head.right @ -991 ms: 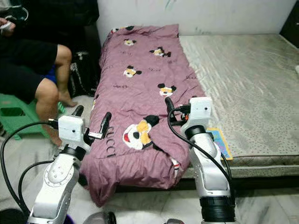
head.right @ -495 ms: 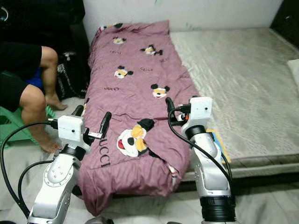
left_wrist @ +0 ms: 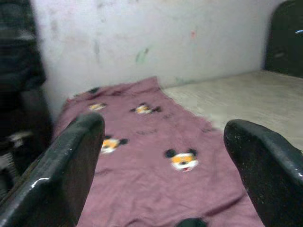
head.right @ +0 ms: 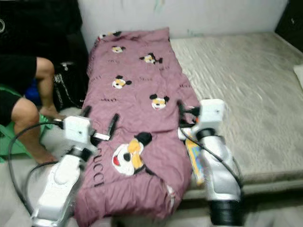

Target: Clean up the room

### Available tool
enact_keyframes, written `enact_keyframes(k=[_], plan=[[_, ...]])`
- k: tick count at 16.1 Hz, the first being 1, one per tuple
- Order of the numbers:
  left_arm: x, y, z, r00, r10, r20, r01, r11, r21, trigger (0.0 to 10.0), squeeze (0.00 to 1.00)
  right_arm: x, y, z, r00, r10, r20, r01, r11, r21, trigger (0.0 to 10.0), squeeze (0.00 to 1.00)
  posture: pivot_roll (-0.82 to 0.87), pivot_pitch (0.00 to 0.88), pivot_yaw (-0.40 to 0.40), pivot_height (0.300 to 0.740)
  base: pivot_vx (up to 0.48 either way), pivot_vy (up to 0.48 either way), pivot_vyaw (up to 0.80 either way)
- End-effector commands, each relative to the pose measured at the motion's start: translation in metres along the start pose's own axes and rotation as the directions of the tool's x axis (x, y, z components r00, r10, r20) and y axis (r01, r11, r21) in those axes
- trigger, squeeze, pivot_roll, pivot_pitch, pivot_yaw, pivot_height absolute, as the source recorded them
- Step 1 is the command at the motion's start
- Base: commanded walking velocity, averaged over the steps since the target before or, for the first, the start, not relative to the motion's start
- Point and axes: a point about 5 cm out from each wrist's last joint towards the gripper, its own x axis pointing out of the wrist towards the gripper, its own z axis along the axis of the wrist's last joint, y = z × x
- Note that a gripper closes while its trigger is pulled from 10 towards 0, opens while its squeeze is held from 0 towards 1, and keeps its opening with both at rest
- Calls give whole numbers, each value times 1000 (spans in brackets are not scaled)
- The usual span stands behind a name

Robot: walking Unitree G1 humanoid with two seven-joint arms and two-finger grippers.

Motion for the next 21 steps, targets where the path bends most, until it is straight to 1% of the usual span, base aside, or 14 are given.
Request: enact_keyframes(k=[1,3,6,7,11,21], plan=[[2,3,-1,999,37,-10,-37,999,10,10000,0,0,-2,3,1000,-1,9,1,1000,-9,10000,0,-61,7,24,740,0,0,0],[3,3,-3,999,46,-24,-45,999,15,10000,0,1,-3,2,1000,2,8,-2,1000,-11,10000,0,-60,5,22,740,0,0,0],[3,3,-3,999,43,-22,-42,999,34,10000,0,2,-2,3,1000,12,12,-12,999,-31,10000,0,-60,3,18,740,0,0,0],[3,2,-3,999,44,-21,-44,999,33,10000,0,3,-1,4,1000,18,16,-18,999,-37,10000,0,-59,1,17,740,0,-244,0],[4,1,-3,999,47,-18,-46,998,34,10000,0,4,-1,4,999,26,20,-26,999,-39,10000,0,-60,0,16,740,0,-263,753],[6,1,-2,999,40,-10,-39,999,37,10000,0,5,-2,4,1000,13,20,-12,1000,-25,10000,0,-63,0,20,740,0,-308,0]])
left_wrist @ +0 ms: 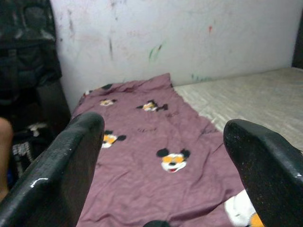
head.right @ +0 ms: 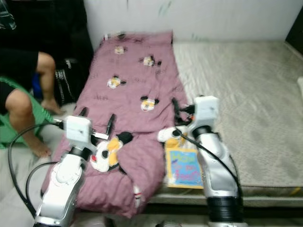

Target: Clean up the room

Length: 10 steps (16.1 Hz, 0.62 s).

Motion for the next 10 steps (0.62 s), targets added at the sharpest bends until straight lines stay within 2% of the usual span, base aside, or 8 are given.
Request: enact_keyframes(k=[1,3,4,10], plan=[[0,8,0,1000,16,-1,-16,1000,21,10000,0,3,8,2,1000,19,10,-19,1000,16,10000,0,-63,0,20,740,0,-326,0],[0,8,0,1000,15,0,-15,1000,20,10000,0,4,8,2,1000,18,5,-18,1000,22,10000,0,-63,0,20,740,0,-324,0],[0,8,0,1000,14,0,-14,1000,19,10000,0,4,8,2,1000,17,7,-17,1000,23,10000,0,-64,0,21,740,0,-322,-800],[-1,8,0,1000,8,-1,-8,1000,18,10000,0,3,8,1,1000,15,8,-16,1000,23,10000,0,-65,0,22,740,0,-319,0]])
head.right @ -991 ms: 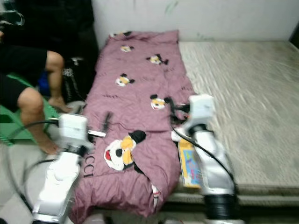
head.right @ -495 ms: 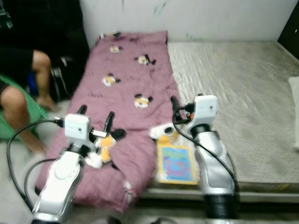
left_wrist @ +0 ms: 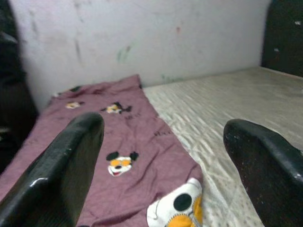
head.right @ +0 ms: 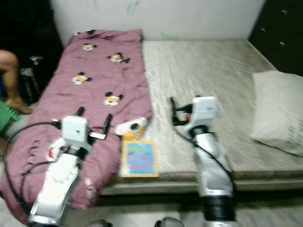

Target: Clean up the room

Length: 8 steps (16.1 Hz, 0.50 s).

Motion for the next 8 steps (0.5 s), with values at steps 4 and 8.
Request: enact_keyframes(k=[4,8], plan=[[1,-4,3,1000,-17,11,17,1000,-6,10000,0,0,-5,4,1000,-14,11,14,1000,-11,10000,0,-65,0,22,740,0,-314,0],[2,-4,3,1000,-18,11,18,1000,-7,10000,0,1,-6,4,1000,-16,10,16,1000,-13,10000,0,-67,0,22,740,0,-309,0]])
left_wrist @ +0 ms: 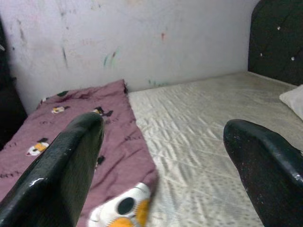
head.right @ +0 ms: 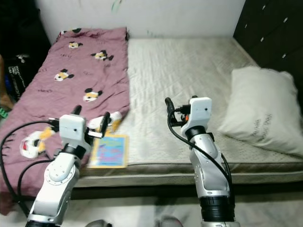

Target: Clean up the room

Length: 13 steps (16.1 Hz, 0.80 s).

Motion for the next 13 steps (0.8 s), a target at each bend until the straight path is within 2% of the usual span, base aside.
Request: enact_keyframes(k=[1,5,13], plan=[[1,-5,1,1000,-23,2,23,1000,-6,10000,0,-2,-6,0,1000,-18,-3,18,1000,-7,10000,0,-67,0,22,740,0,0,0],[-1,-9,6,996,-76,44,77,996,-38,10000,0,-2,-6,0,1000,-21,-4,21,1000,-7,10000,0,-67,0,23,740,0,0,0],[-1,-8,5,995,-86,43,88,995,-43,10000,0,-1,-6,0,1000,-21,-4,21,1000,-5,10000,0,-66,0,23,740,322,0,0]])
